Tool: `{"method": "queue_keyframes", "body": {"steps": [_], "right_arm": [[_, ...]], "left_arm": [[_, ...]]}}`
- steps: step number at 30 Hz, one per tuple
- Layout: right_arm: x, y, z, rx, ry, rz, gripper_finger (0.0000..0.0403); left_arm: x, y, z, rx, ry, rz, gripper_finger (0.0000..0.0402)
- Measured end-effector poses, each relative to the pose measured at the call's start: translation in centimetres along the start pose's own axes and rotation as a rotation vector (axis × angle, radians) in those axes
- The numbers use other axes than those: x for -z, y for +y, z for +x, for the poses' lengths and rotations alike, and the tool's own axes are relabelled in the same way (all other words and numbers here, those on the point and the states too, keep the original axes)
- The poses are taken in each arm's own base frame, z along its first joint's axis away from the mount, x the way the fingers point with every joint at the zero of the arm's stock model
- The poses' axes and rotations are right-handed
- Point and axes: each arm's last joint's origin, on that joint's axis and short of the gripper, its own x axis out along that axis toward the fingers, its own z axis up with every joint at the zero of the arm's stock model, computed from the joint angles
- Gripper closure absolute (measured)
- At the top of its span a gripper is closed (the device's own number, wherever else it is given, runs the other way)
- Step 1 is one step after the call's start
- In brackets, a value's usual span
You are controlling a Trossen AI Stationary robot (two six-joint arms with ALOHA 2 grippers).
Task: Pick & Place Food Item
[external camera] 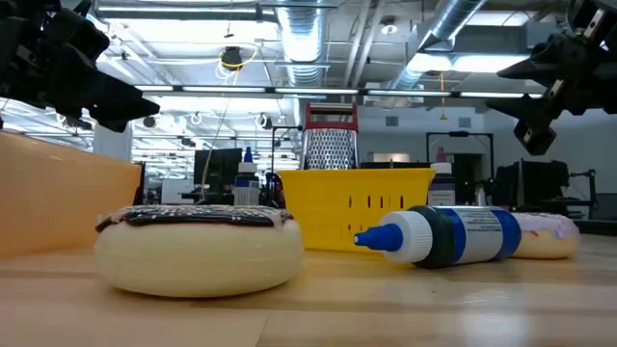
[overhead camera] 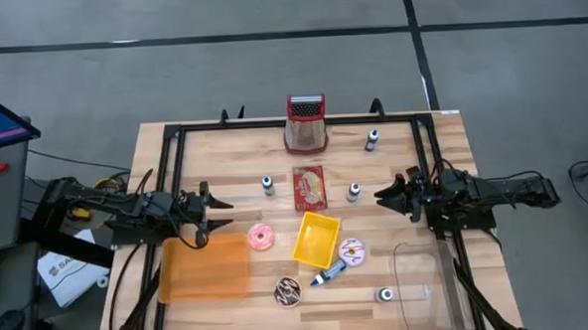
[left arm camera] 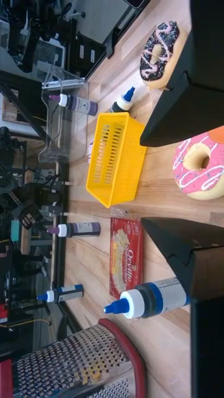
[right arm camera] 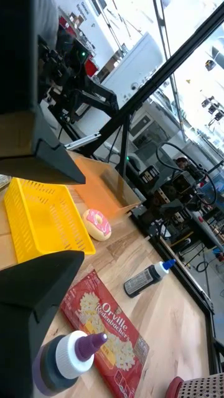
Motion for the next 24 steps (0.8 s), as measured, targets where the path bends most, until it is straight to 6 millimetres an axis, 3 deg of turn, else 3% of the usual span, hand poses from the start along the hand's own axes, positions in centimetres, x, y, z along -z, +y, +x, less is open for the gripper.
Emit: {"method": "queue_keyframes", "body": {"steps": [24], "right_arm": [[-0.69,0.26,-0.02,-0.028,-0.072,0.027,0.0225]], "left_arm": [[0.00,0.00,0.00,0.001,0.000,0.000,0.0211]]}}
